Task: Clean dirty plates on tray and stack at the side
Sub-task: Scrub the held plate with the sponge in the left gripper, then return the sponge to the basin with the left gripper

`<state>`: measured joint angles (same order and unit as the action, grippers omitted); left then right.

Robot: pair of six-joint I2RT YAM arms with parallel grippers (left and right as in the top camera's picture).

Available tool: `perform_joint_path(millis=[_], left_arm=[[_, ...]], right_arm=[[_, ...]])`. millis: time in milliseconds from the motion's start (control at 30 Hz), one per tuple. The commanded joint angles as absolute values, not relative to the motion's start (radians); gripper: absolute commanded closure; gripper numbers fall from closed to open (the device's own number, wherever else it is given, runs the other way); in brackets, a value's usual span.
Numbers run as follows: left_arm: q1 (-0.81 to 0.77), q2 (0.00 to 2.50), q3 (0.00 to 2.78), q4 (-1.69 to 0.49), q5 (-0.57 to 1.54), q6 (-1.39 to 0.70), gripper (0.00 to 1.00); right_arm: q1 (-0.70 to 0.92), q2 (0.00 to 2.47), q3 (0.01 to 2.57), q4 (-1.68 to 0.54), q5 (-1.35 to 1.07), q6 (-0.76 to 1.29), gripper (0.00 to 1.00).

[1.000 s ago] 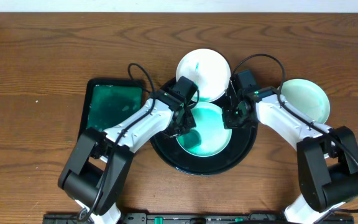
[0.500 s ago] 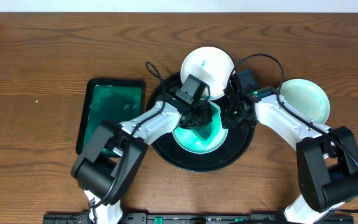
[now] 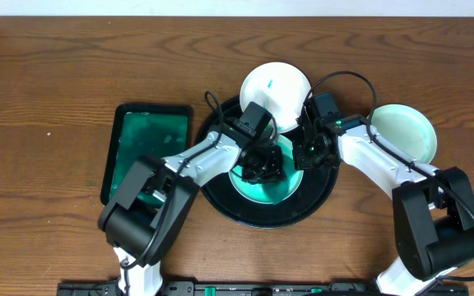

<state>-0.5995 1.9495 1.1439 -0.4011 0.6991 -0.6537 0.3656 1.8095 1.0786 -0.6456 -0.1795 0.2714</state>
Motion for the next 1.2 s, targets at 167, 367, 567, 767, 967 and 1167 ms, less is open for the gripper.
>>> perform_joint_path(millis=[167,367,567,767,967,1167], left_arm=[[-0.510,1.792,1.114,-0.614,0.433,-0.611,0.93],[-0.371,1.477,1.114,-0.669,0.397,-0.540,0.93],[-0.171,1.336,1.114,-0.878,0.025,-0.534,0.93],[0.004,1.397,1.056,-0.899,-0.113,-0.534,0.93],[0.068,1.534,1.036,-0.848,-0.112,-0.526,0.93],[0.069,1.551,1.039,-0.852,-0.043,-0.480,0.75]], right_arm=[[0.361,1.813,1.082,-0.638,-0.158,0.284,0.99],[0.361,1.813,1.082,-0.639,-0.158,0.283,0.99],[0.362,1.813,1.082,-0.639,-0.171,0.175,0.99],[0.364,1.836,1.079,-0.612,-0.192,0.125,0.87],[0.364,1.896,1.071,-0.583,-0.192,0.141,0.99],[0.366,1.871,1.078,-0.603,-0.189,0.135,0.99]])
